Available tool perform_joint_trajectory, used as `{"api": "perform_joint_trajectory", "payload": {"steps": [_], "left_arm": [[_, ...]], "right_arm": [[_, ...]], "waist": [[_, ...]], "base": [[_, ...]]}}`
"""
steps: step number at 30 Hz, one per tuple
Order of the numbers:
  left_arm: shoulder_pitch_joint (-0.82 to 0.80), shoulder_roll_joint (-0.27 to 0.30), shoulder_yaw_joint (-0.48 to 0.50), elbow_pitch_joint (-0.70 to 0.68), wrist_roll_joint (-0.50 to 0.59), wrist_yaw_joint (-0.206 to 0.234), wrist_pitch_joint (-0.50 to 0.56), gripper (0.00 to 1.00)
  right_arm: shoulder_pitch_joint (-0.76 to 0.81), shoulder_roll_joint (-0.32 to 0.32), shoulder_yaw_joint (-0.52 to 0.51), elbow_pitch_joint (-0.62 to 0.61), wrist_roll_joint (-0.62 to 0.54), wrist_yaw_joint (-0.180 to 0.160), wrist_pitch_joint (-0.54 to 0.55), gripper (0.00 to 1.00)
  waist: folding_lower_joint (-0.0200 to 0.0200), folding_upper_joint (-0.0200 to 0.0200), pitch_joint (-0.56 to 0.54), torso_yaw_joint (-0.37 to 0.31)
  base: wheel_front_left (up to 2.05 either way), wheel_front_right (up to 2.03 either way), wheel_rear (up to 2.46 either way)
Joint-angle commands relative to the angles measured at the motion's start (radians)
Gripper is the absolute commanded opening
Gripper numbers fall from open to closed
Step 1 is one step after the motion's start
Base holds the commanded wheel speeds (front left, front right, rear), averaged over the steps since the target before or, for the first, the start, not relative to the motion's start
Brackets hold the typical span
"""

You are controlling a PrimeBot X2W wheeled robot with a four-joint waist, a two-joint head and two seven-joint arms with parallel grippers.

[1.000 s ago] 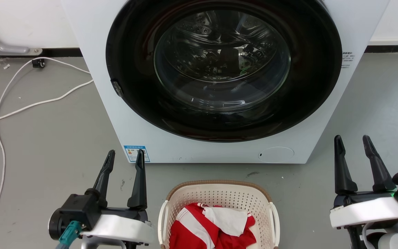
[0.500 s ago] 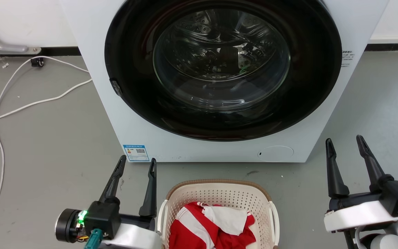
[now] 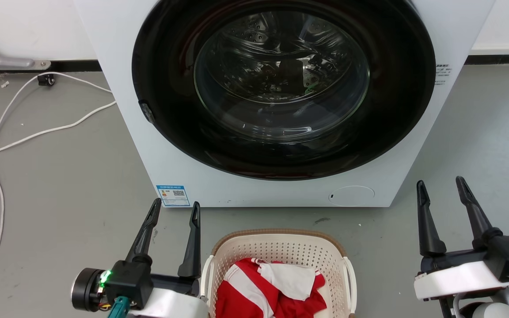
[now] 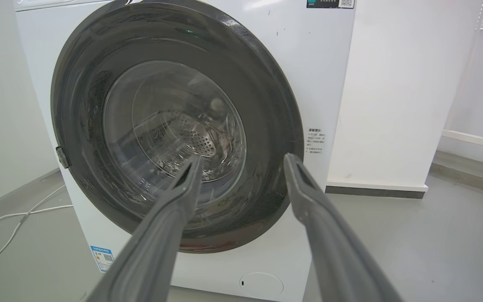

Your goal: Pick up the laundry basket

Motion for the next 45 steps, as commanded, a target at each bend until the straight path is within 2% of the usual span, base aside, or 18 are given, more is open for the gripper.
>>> {"api": "perform_joint_trajectory", "payload": {"steps": [1,12,20,26,45], "left_arm": [[0.014,-0.006,0.017,-0.008,0.013,-0.02,-0.009,1.0],[0.046,-0.054,0.081,0.021,0.121,-0.093,-0.029,1.0],[0.048,-0.073,0.104,0.041,0.133,-0.117,-0.027,1.0],[0.042,-0.079,0.1,0.037,0.139,-0.16,-0.027,1.0],[0.057,-0.101,0.142,0.049,0.136,-0.173,-0.027,1.0]], "right_arm": [[0.01,-0.003,0.0,0.004,-0.002,0.0,-0.01,1.0],[0.011,-0.003,-0.006,0.046,-0.009,0.0,-0.029,1.0],[0.007,-0.003,-0.004,0.056,0.008,0.0,-0.029,1.0],[0.004,-0.003,-0.002,0.055,0.012,0.0,-0.029,1.0],[0.012,-0.003,0.002,0.057,0.018,0.0,-0.029,1.0]], "waist": [[0.0,0.0,0.0,0.0],[0.0,0.0,0.0,-0.006],[0.0,0.0,-0.002,-0.007],[0.0,0.0,0.002,-0.005],[0.0,0.0,-0.004,-0.006]], "base": [[0.0,0.0,0.0],[0.0,0.0,0.0],[0.0,0.0,0.0],[0.0,0.0,0.0],[0.0,0.0,0.0]]}}
